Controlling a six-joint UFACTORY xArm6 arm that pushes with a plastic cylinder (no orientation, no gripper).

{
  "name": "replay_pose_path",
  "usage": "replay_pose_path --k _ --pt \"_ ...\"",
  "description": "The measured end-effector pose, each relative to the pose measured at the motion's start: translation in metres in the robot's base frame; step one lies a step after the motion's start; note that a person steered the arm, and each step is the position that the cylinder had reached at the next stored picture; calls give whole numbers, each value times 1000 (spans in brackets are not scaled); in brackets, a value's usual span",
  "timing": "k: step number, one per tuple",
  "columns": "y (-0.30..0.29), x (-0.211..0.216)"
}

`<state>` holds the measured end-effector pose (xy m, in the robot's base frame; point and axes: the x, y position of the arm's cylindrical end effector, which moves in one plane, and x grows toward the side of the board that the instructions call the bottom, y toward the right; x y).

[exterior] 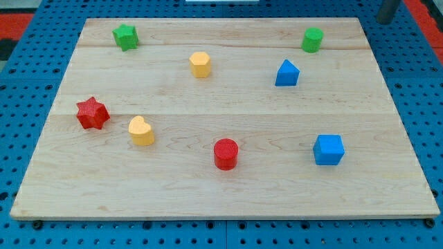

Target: Move the green circle a bit right

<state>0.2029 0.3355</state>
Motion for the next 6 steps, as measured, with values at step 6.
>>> replay_pose_path --k 6 --pt "10 3"
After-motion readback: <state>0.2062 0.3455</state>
